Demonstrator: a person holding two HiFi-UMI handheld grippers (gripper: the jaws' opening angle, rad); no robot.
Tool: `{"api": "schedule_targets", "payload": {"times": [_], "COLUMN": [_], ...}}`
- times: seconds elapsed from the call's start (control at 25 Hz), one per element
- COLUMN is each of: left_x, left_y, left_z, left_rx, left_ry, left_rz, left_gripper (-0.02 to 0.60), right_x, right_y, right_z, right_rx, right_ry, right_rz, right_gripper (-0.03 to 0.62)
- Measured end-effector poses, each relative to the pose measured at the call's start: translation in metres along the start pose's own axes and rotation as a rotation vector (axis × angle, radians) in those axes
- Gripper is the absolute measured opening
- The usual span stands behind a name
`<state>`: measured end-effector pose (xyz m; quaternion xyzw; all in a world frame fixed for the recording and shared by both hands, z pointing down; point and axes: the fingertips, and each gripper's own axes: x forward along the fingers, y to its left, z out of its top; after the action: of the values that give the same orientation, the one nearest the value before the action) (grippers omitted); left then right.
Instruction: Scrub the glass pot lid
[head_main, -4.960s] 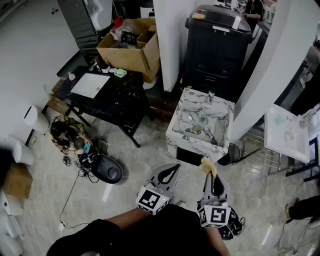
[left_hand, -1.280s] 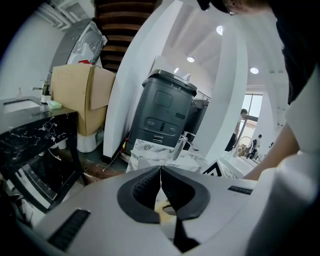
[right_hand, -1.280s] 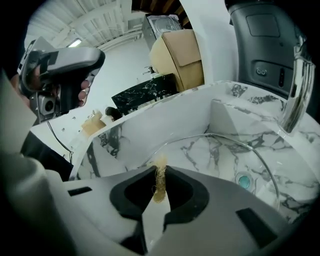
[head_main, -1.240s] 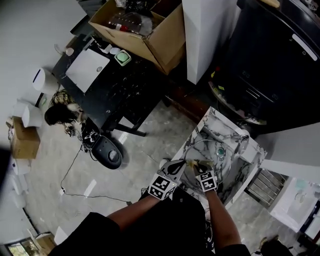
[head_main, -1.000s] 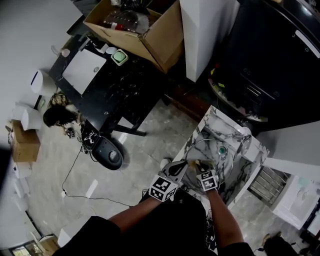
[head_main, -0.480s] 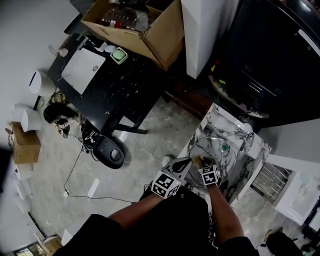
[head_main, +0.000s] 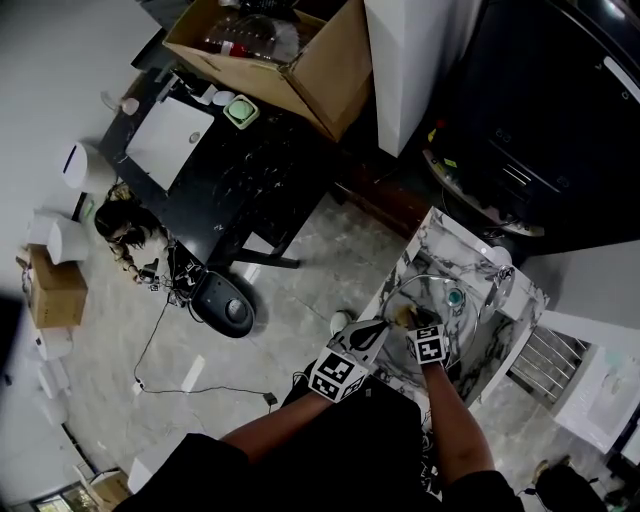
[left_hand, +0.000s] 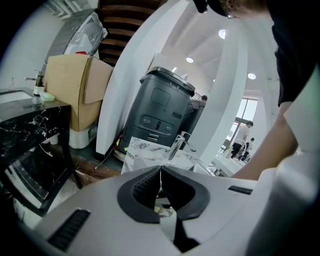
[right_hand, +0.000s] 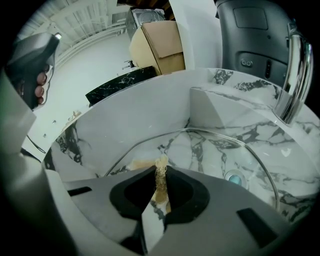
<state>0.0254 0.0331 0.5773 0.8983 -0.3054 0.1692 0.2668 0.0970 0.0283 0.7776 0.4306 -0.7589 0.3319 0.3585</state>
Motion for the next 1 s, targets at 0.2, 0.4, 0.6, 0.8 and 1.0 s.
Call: {"api": "schedule_targets", "payload": {"times": [0.2, 0.4, 0.6, 0.8, 1.0], "left_x": [0.001, -0.002, 0.000, 0.001, 0.002], "left_y": [-0.001, 0.001, 0.005, 0.004, 0.002], "left_z": [0.003, 0.003, 0.000, 0.000, -0.001], "left_rx": [0.024, 0.029, 0.011, 0.005, -0.006], "left_ry": [-0.004, -0.011, -0.007, -0.004, -0.004], "left_rz": [0.011, 0.026, 0.034, 0.038, 0.025], "left_gripper": [0.017, 0.017, 0.017, 0.017, 0.017], "right_x": [0.001, 0.005, 0.006, 0.008, 0.009], "right_y": [-0.004, -0.007, -0.016, -0.029, -0.038], "right_z": [0.006, 0.010, 0.017, 0.021, 0.026], "right_rx": [-0.003, -0.033, -0.021, 0.019, 0.048], "right_ry": [-0.016, -0.030, -0.049, -0.069, -0.092], "right_rz": [0.000, 0.003, -0.004, -0.033, -0.033], "right_gripper": [0.061, 0.061, 0.061, 0.061, 0.061]}}
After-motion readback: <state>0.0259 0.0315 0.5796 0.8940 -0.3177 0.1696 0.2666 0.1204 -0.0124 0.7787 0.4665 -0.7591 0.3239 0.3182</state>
